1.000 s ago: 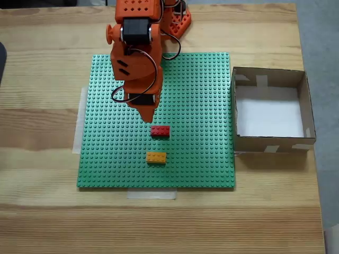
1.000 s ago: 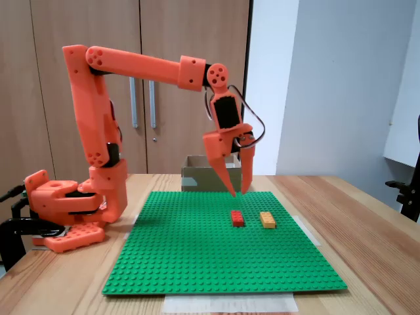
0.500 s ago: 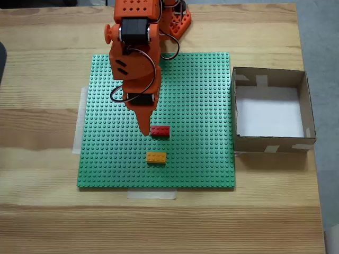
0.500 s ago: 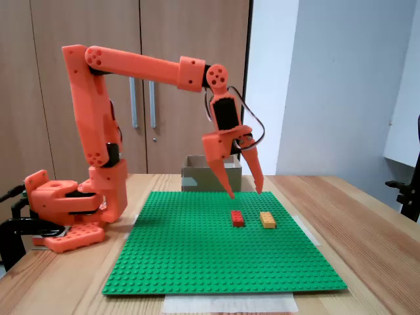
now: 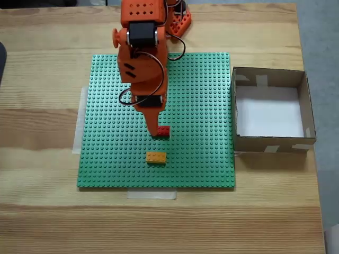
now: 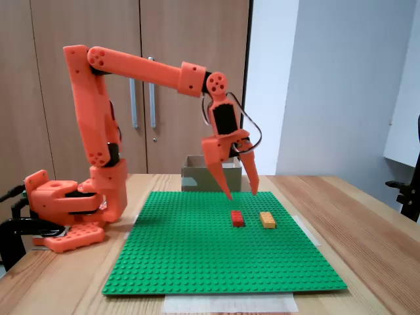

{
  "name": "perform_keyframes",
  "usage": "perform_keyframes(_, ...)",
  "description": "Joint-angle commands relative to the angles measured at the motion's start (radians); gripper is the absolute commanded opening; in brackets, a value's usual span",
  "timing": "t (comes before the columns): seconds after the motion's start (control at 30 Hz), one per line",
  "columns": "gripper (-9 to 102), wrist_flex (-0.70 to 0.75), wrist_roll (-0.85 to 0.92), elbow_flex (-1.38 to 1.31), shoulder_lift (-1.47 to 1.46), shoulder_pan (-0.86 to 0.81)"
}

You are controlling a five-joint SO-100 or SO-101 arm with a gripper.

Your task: Pick the red lego block and put it in the box.

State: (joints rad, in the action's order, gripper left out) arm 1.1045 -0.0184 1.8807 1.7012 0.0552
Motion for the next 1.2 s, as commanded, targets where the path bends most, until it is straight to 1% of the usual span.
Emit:
perform_keyframes(0.0, 20, -0.008, -0.014, 0.003, 0.009, 0.028)
perform_keyframes(0.13, 20, 0.002, -0.031, 0.012, 0.009, 0.052)
perform_keyframes(0.83, 19, -0.011, -0.057, 0.018, 0.005, 0.044)
perform_keyframes(1.17, 19, -0.021, -0.072, 0.005, -0.049, 0.043)
